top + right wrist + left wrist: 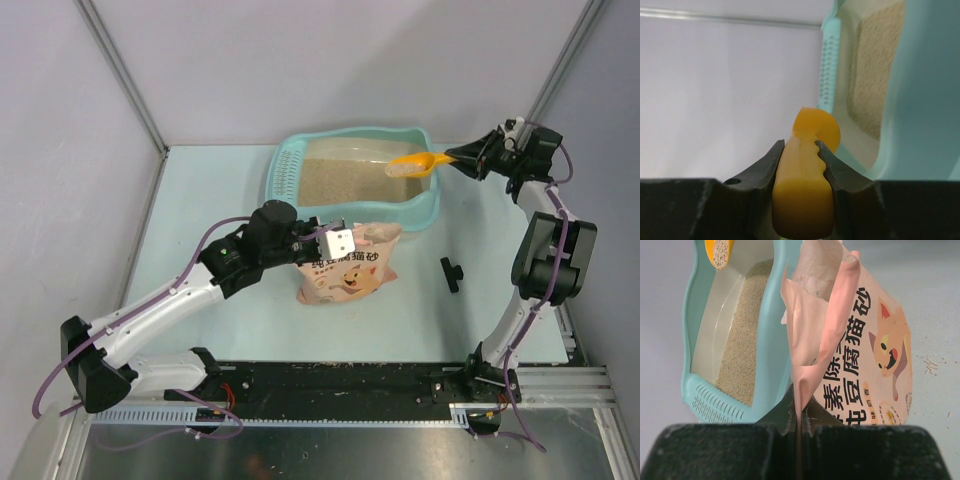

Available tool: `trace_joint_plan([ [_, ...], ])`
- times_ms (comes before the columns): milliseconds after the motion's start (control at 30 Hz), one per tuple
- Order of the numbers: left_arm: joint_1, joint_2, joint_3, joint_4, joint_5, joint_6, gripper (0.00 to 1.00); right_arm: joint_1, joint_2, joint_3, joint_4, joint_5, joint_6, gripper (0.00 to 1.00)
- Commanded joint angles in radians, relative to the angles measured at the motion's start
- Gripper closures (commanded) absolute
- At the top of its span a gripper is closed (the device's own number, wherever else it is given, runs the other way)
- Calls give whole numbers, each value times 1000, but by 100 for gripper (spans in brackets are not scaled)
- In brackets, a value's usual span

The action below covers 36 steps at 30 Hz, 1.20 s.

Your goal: Fill the litter box with clean litter

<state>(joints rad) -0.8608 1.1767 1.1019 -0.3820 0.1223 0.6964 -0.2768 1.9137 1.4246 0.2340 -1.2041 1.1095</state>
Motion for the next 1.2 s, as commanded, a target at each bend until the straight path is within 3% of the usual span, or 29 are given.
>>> trace_joint_plan([
  [0, 3, -14, 84, 132, -32, 9, 100, -2, 27, 137, -74, 145, -144, 100],
  [333, 3, -32, 73, 107, -30, 12, 100, 40, -8, 183, -159, 463, -237, 100],
  [533, 3, -61, 47, 107, -23, 28, 100, 169, -45, 211, -266, 678, -276, 100],
  [700, 2, -94, 7, 107, -3, 44, 100, 321, -45, 313, -381, 906, -419, 100],
  [900, 2, -130, -34, 107, 31, 51, 100, 383, -116, 288, -386, 890, -488, 100],
  [1067, 2, -144, -50, 107, 60, 52, 100, 346, -223, 212, -472, 838, -549, 100],
  [1167, 2, -150, -57, 107, 65, 54, 100, 312, -280, 197, -522, 804, -670, 100],
])
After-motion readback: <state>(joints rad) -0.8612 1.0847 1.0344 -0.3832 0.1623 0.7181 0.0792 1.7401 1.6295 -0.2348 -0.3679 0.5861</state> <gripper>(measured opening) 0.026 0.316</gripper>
